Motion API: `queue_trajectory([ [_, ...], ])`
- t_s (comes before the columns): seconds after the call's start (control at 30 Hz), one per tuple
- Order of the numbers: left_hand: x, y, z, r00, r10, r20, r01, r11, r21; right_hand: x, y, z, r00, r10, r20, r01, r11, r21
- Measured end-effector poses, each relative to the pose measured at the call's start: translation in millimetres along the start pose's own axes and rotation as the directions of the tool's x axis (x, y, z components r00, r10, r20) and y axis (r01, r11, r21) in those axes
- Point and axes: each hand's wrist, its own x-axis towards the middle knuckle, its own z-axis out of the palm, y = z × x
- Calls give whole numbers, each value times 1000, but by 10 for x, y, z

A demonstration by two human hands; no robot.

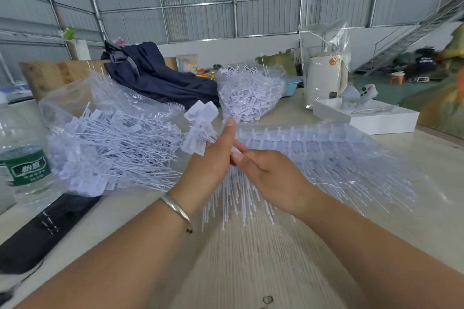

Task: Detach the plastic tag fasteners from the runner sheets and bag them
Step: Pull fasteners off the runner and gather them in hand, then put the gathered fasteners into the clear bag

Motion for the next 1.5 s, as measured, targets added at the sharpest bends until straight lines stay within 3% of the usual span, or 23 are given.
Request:
queue_trajectory([
  [0.17, -43, 25, -220, 977, -65, 203, 37, 990, 139, -3, -19, 36, 996, -2, -90, -6, 996, -86],
  [0.3, -137, -10, -567, 966, -122, 227, 75, 976, 207, 23, 45, 104, 980, 41, -196, -48, 998, -30],
  [0.4, -218, -128, -882, 996, -86, 26, 69, 922, 381, 12, 89, 94, 975, 109, -193, -121, 991, -49],
  [0.53, -330, -299, -1373, 967, 31, -253, 159, 702, 694, 59, 0, 167, 981, 128, -146, -142, 986, -90],
  [0.67, -366, -392, -1831, 912, 56, -407, 299, 589, 751, 298, -240, 339, 986, 166, -10, -165, 971, -172],
  [0.83, -244, -293, -2022, 843, 130, -521, 302, 689, 659, 712, -645, 565, 974, 179, 143, -152, 972, -177],
  [0.93, -51, -218, -2032, 834, 117, -539, 274, 760, 589, 955, -880, 668, 971, 185, 152, -157, 971, -180],
  [1.03, 178, -147, -2080, 804, 125, -582, 248, 818, 518, 1216, -1031, 686, 990, 120, 67, -111, 986, -127],
  [1.13, 318, -85, -2134, 718, 149, -680, 181, 903, 389, 1488, -1066, 701, 997, 52, -62, -54, 998, -31],
  [1.27, 465, -52, -2245, 652, 122, -748, 163, 941, 295, 1840, -1038, 934, 959, 85, -270, -98, 994, -38],
  [1.3, 496, -52, -2274, 656, 124, -745, 169, 937, 305, 1903, -1037, 1033, 962, 115, -246, -131, 990, -49],
  [1.37, 527, -34, -2293, 722, 126, -680, 222, 889, 401, 1988, -1050, 1258, 984, 179, -13, -179, 972, -153],
  [1.43, 534, -1, -2290, 795, 99, -598, 294, 799, 524, 1990, -1096, 1456, 937, 287, 200, -225, 932, -285],
  [1.5, 527, 16, -2277, 823, 70, -564, 327, 753, 570, 2042, -1093, 1528, 914, 310, 262, -214, 917, -338],
])
